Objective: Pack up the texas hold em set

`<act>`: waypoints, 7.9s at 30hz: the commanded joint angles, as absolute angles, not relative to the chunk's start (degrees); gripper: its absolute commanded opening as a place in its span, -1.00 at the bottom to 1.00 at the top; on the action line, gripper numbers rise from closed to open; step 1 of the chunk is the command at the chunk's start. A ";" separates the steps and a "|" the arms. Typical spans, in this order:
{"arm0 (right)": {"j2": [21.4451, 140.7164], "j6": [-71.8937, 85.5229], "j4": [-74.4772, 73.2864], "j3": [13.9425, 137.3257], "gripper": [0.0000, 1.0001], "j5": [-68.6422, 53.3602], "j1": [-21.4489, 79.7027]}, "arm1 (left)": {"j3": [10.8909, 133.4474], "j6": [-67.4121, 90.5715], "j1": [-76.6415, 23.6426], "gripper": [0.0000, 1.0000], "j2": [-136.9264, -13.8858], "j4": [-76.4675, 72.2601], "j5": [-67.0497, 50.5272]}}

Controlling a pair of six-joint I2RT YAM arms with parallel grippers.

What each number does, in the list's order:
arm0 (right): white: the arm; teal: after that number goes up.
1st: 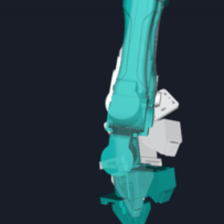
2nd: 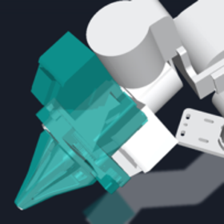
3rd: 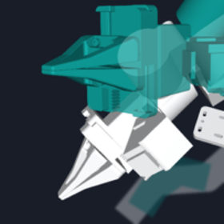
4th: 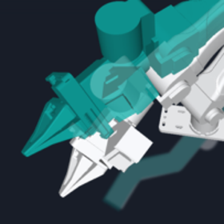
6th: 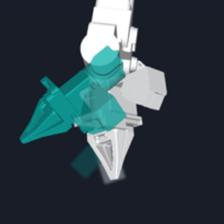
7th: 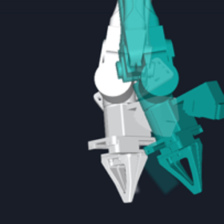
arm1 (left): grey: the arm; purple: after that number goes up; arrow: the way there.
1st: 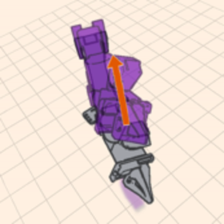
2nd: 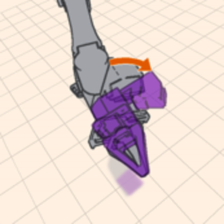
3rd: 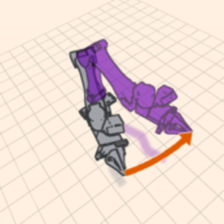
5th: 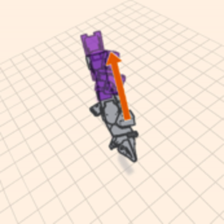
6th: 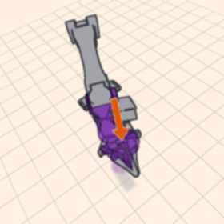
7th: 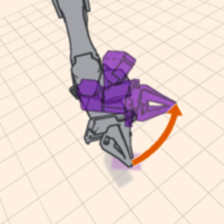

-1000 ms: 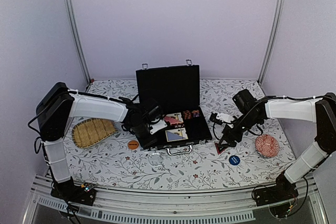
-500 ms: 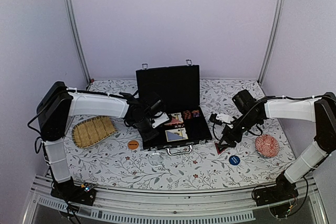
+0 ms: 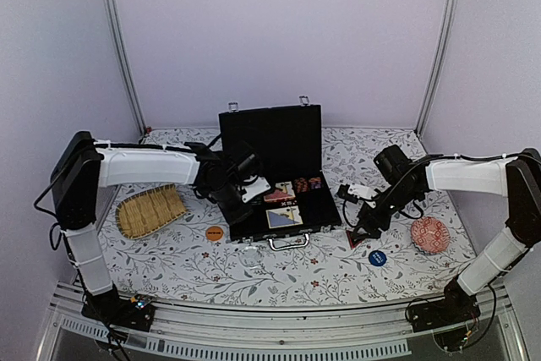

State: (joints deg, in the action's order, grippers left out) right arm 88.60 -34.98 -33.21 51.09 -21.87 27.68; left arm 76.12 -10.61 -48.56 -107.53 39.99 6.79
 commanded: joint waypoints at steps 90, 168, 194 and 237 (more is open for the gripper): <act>92.70 -35.77 -47.78 63.38 0.08 -10.15 36.37 | 54.70 11.52 -51.00 0.16 -86.25 27.13 -0.08; 99.15 -35.38 -37.30 76.06 0.65 -16.29 41.32 | 52.08 18.54 -50.26 0.26 -81.77 32.52 -0.82; 85.98 -34.61 -25.53 55.33 0.64 -24.10 28.39 | 69.29 16.36 -59.76 0.44 -108.07 39.36 0.36; 88.54 -35.77 -26.67 55.37 0.63 -23.49 28.39 | 90.49 8.48 -61.75 -0.21 -108.98 51.24 -0.08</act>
